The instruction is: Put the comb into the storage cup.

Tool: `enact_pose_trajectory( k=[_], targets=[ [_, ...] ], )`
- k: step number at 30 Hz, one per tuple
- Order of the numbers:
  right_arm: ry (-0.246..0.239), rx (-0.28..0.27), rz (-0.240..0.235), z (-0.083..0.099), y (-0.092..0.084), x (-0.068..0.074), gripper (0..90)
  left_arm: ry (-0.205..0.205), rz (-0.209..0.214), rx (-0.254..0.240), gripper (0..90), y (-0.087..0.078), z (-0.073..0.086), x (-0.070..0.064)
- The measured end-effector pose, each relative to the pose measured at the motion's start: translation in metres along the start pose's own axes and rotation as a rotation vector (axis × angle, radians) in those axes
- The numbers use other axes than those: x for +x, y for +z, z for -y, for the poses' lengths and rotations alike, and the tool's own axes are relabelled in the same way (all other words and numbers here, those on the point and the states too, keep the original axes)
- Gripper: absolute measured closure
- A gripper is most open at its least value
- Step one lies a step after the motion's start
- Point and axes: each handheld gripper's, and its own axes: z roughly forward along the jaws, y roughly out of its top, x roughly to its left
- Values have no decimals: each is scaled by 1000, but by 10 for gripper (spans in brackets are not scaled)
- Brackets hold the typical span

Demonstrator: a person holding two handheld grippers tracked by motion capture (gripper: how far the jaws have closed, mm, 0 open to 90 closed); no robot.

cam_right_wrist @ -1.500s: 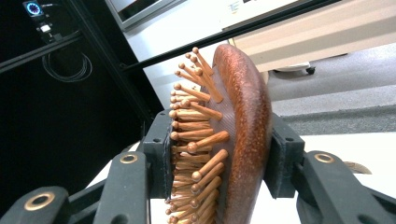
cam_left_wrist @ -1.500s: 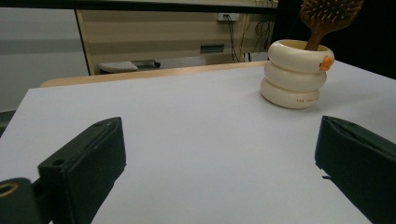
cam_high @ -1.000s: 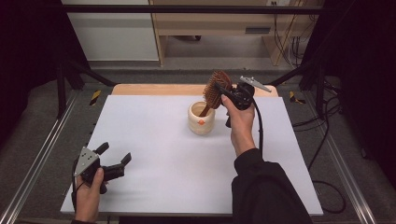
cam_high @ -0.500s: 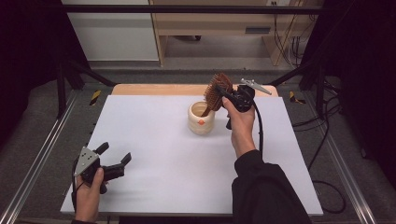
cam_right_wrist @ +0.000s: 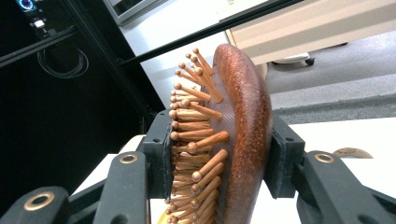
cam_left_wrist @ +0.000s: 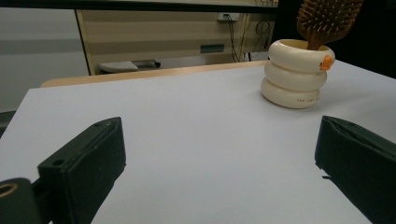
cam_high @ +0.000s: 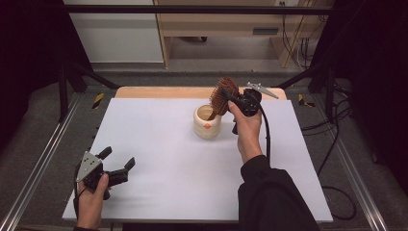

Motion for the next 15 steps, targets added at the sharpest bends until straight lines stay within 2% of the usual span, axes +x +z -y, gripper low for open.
enact_pose_trajectory(
  k=[15],
  targets=[
    [-1,2,-5,3,2,1,526,-6,4,-1,16,-1,0,1]
  ],
)
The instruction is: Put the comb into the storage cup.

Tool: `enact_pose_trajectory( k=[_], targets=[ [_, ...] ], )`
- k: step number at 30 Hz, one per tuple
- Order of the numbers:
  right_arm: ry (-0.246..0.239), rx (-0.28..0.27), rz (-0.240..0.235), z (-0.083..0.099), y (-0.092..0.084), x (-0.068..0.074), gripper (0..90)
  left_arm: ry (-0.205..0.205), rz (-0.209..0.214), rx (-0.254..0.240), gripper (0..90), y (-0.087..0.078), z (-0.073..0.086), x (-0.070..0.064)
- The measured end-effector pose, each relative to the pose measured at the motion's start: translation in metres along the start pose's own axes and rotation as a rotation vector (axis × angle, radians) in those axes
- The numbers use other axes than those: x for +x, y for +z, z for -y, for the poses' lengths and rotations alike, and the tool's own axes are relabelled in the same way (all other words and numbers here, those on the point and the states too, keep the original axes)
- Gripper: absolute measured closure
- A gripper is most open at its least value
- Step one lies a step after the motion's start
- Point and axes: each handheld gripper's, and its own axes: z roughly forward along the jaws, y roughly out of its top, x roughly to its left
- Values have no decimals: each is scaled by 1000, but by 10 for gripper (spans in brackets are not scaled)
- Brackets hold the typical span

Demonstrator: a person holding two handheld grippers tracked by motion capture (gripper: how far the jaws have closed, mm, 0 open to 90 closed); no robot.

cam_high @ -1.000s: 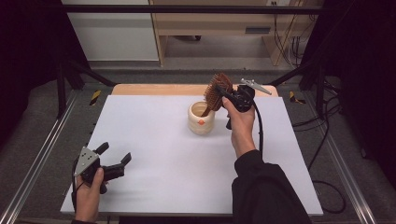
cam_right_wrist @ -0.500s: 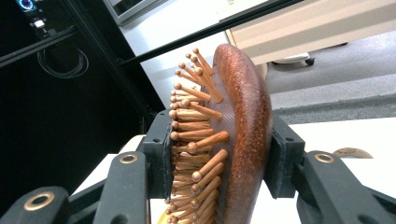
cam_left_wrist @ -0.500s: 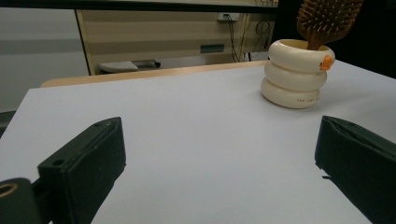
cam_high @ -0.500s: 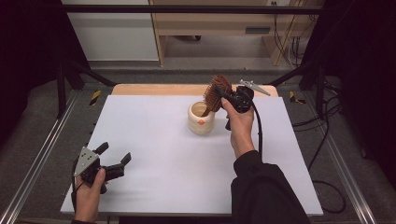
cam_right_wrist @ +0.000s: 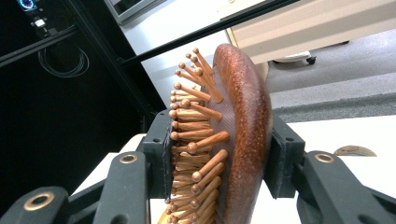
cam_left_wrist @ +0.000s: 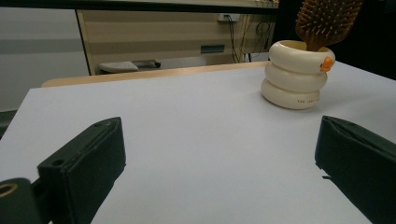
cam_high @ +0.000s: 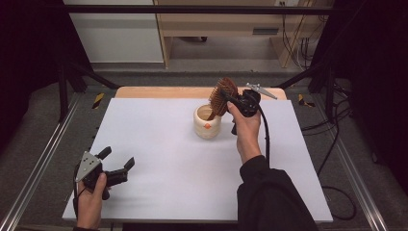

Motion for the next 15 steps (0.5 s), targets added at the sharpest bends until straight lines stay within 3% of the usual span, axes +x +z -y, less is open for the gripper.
enact_pose_trajectory(
  k=[15],
  targets=[
    [9,0,-9,4,6,3,526,5,-1,0,16,0,0,0]
  ],
)
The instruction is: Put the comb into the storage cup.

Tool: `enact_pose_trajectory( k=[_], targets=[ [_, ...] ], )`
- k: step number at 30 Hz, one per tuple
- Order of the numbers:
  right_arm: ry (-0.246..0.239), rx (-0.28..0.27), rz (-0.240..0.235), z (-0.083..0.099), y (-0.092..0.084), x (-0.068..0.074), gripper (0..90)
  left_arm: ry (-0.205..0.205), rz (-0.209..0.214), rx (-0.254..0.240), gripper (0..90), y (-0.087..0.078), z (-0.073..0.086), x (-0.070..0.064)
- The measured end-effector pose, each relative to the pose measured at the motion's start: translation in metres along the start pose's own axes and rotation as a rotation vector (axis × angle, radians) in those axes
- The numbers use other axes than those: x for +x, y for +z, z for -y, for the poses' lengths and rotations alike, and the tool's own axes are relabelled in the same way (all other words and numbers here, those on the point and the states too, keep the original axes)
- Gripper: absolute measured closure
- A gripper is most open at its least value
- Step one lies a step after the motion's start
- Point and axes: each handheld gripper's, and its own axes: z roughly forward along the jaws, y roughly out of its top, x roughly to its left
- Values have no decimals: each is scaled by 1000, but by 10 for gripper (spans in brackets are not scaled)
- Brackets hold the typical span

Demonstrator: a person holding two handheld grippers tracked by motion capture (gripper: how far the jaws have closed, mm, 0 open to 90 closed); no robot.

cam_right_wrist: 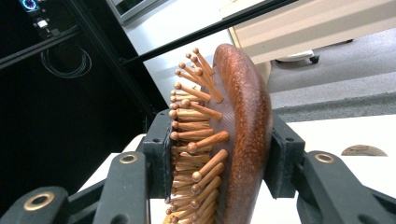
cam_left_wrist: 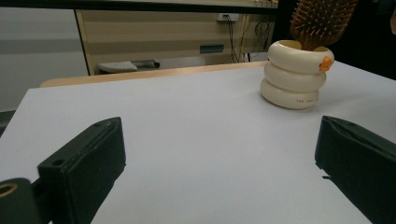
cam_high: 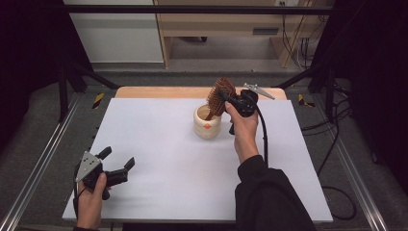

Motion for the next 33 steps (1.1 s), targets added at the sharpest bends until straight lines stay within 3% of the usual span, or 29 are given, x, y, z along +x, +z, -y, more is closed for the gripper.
enact_pose_trajectory(
  k=[33],
  targets=[
    [31,-7,-14,5,6,-1,524,1,4,3,16,1,0,-1]
  ],
)
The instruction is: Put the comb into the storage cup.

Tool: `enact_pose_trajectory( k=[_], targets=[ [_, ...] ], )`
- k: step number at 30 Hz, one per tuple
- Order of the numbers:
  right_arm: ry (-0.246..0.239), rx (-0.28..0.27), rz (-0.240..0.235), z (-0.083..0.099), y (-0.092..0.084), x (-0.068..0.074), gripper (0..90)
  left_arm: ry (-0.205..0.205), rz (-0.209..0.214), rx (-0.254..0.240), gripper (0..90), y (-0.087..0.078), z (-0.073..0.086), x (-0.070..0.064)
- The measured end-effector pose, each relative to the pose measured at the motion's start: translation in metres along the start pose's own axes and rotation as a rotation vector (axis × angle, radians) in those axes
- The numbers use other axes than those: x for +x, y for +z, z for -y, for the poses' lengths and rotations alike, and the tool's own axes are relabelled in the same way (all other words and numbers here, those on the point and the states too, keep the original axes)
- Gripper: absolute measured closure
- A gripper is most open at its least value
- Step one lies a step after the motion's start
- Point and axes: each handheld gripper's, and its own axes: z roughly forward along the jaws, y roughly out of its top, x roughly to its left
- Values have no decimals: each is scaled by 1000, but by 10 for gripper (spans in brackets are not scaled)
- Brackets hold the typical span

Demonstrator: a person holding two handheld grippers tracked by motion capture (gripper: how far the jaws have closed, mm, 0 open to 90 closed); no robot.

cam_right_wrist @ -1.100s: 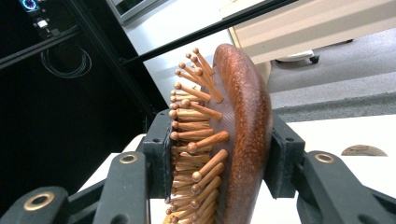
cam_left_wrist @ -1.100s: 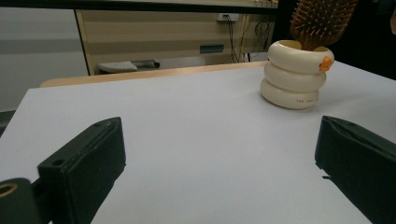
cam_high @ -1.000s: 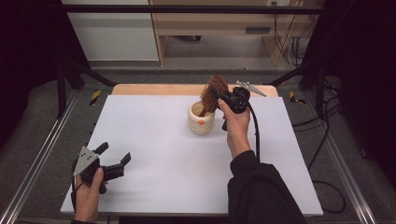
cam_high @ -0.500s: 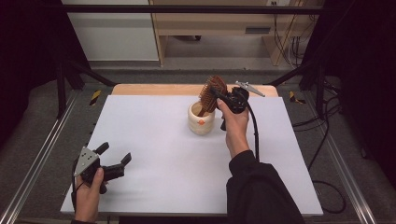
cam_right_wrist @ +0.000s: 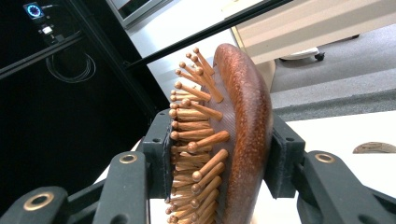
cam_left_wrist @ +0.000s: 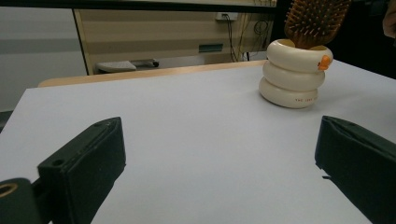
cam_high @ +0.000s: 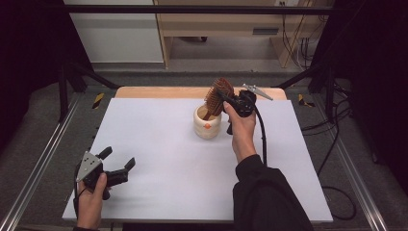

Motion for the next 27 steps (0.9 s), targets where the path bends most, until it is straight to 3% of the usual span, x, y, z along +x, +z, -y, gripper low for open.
enact_pose_trajectory(
  k=[27],
  targets=[
    [27,19,19,-1,0,-9,492,-7,8,7,17,1,1,0]
  ],
)
